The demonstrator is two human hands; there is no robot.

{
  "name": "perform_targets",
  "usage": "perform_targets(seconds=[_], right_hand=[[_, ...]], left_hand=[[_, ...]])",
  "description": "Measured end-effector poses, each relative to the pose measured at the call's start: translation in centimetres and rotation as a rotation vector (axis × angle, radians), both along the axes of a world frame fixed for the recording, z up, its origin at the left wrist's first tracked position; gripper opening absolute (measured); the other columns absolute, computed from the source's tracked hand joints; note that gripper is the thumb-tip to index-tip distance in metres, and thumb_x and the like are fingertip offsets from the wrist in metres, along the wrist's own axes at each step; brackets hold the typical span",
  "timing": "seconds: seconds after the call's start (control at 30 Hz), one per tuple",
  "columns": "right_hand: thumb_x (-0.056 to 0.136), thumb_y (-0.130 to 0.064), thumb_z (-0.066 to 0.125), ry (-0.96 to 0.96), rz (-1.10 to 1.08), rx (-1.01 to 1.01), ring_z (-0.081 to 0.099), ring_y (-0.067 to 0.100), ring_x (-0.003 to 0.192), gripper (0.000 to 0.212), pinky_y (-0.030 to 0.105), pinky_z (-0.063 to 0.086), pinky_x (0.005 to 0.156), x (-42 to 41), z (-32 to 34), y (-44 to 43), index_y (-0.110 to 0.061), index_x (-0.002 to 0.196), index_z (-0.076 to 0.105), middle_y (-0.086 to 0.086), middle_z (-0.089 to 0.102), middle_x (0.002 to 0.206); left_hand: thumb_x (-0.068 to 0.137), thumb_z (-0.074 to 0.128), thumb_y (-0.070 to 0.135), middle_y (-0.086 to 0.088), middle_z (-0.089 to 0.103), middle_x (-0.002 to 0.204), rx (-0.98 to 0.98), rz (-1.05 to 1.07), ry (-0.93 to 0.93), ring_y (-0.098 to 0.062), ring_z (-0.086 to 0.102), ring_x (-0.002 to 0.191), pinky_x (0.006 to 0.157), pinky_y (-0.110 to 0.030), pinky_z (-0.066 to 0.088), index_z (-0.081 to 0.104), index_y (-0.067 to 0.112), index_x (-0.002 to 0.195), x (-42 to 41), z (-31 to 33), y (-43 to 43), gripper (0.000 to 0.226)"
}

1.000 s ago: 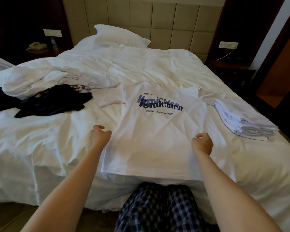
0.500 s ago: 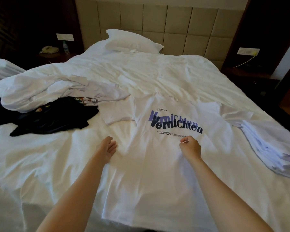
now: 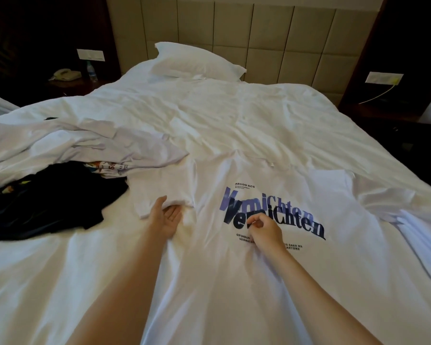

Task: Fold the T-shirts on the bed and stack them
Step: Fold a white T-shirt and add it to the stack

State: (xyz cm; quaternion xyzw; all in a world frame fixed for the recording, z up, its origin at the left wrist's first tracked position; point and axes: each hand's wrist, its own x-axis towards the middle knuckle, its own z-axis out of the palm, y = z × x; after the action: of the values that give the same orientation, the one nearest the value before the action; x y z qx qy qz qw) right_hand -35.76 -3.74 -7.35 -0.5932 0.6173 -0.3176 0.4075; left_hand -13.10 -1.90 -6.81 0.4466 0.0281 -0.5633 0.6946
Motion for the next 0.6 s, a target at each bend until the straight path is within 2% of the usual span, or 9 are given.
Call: perform_targets(seconds=[0.13,0.23,0.3,0.4,0.47,0.5,0.53,0.57,0.6], right_hand=[[0.090,0.002,0.045,-0.072,0.023,0.044,0.057,0.016,0.070,0.029,0.030,0.051,0.070,-0.2,-0.2,-2.1,-0.023,0.080,0.055,0.001,0.059,0.084],[0.091,-0.001,0.046,-0.030,0.065,0.019,0.054,0.009,0.071,0.027,0.020,0.046,0.061,-0.5,0.4,-3.4,-0.024,0.081,0.055,-0.005,0.057,0.084],[0.091,-0.001,0.046,-0.045,0.056,0.017,0.054,0.010,0.067,0.028,0.020,0.044,0.059,-0.8,1.0,-4.3,-0.025,0.079,0.054,-0.001,0.058,0.088],[0.092,0.000,0.047,-0.156,0.029,0.064,0.054,0.012,0.060,0.026,0.019,0.044,0.052,-1.6,2.5,-5.2,-0.023,0.083,0.055,0.004,0.058,0.090],[0.093,-0.002,0.048,-0.240,0.020,0.090,0.055,0.014,0.065,0.021,0.022,0.047,0.057,-2.3,3.8,-5.8,-0.020,0.093,0.059,0.006,0.059,0.094],[0.094,-0.003,0.048,-0.299,0.015,0.107,0.056,0.016,0.068,0.019,0.024,0.049,0.061,-2.8,4.5,-6.1,-0.017,0.100,0.059,0.007,0.060,0.095],[0.095,-0.006,0.048,-0.381,0.003,0.130,0.057,0.017,0.071,0.018,0.027,0.050,0.065,-3.4,5.1,-6.4,-0.014,0.107,0.059,0.008,0.061,0.095],[0.096,-0.010,0.048,-0.477,-0.013,0.158,0.058,0.018,0.072,0.018,0.029,0.050,0.067,-4.0,5.5,-6.6,-0.012,0.111,0.057,0.008,0.062,0.094],[0.097,-0.014,0.048,-0.576,-0.037,0.186,0.059,0.020,0.074,0.018,0.030,0.050,0.068,-4.6,5.8,-6.8,-0.011,0.113,0.055,0.008,0.062,0.093]], left_hand=[[0.098,0.041,0.025,-0.013,0.054,0.126,-0.029,0.103,0.042,-0.027,0.045,0.128,0.099,-0.037,0.040,0.041,0.007,0.135,0.4,0.5,-3.2,0.041],[0.099,0.036,0.022,-0.014,0.057,0.120,-0.071,0.133,-0.094,-0.027,0.050,0.117,0.097,-0.040,0.041,0.051,0.007,0.123,0.0,2.5,-5.1,0.032],[0.100,0.036,0.025,-0.014,0.052,0.132,-0.008,0.072,-0.382,-0.027,0.050,0.117,0.096,-0.035,0.041,0.047,0.006,0.131,-0.7,4.7,-6.1,0.039],[0.100,0.037,0.032,-0.014,0.046,0.139,0.042,-0.074,-0.762,-0.028,0.046,0.125,0.106,-0.037,0.036,0.039,0.004,0.139,-3.3,8.6,-7.2,0.048],[0.101,0.033,0.034,-0.014,0.043,0.140,0.019,-0.204,-0.971,-0.029,0.045,0.125,0.110,-0.038,0.031,0.039,0.004,0.138,-6.0,11.1,-7.7,0.049],[0.102,0.030,0.034,-0.013,0.043,0.138,-0.004,-0.274,-1.090,-0.026,0.048,0.120,0.110,-0.036,0.029,0.042,0.006,0.135,-7.7,12.1,-7.7,0.045],[0.103,0.026,0.032,-0.012,0.047,0.127,-0.049,-0.348,-1.200,-0.019,0.053,0.106,0.107,-0.032,0.028,0.046,0.010,0.126,-9.5,12.8,-7.8,0.037],[0.104,0.023,0.029,-0.007,0.050,0.107,-0.099,-0.421,-1.292,-0.012,0.052,0.087,0.102,-0.027,0.030,0.049,0.014,0.113,-11.3,13.0,-7.9,0.031],[0.105,0.020,0.026,-0.005,0.050,0.092,-0.153,-0.487,-1.380,-0.012,0.048,0.077,0.093,-0.024,0.035,0.050,0.014,0.103,-13.1,12.9,-8.0,0.032]])
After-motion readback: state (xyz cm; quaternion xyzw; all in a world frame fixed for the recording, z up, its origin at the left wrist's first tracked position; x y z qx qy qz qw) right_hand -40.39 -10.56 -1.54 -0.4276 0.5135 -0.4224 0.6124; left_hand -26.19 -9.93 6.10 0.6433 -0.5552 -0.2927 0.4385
